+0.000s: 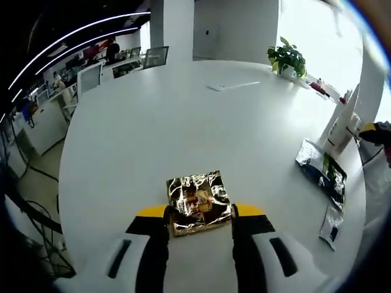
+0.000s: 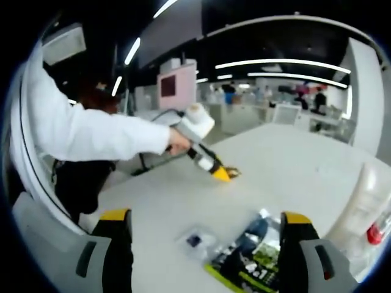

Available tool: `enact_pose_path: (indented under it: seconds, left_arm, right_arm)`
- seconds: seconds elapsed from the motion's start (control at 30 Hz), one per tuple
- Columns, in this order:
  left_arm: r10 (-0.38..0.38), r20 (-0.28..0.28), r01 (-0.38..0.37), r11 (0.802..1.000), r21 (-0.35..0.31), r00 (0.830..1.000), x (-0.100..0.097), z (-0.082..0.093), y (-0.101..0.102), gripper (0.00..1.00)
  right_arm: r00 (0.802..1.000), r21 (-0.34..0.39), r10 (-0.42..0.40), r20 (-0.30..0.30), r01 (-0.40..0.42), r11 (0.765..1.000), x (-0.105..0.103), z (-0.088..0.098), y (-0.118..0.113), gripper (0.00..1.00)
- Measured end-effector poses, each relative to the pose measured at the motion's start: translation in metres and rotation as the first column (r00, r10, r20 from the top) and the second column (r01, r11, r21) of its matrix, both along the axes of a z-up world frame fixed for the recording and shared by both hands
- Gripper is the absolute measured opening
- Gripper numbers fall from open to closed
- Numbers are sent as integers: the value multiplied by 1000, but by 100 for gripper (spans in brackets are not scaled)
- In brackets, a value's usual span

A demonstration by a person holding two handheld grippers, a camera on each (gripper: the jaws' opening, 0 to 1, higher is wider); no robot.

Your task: Arrange the skincare products in the storage area until every visible bottle or jar stands upright without overlapping.

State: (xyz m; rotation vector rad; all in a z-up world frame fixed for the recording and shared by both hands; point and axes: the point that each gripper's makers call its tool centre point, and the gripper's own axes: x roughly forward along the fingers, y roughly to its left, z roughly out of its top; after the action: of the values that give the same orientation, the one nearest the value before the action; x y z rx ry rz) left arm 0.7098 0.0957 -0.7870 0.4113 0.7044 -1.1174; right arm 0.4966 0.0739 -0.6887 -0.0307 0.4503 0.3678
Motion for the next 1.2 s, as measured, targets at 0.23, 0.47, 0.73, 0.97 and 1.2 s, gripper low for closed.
enact_pose_path:
  seconds: [0.23,0.47,0.73,0.97,1.2]
  left_arm:
    - [-6,18,7,999,-46,1000,-5,6,6,26]
    - [24,-32,-25,999,-23,999,-7,-2,0,53]
    - [-31,20,31,999,-11,999,-13,-3,-22,58]
    - [-69,67,68,998,17,995,-8,-4,-26,60]
    - [-57,60,57,998,2,997,-17,3,-22,45]
  right_arm:
    - [999,16,17,-40,-17,1000,-1,-10,8,98]
    - [999,12,20,-31,-19,1000,6,-6,7,95]
    - [999,-1,39,-37,-39,999,4,-10,12,94]
    - [998,11,36,-44,-36,999,6,-10,10,92]
    - [997,40,38,-61,-36,999,10,-8,9,82]
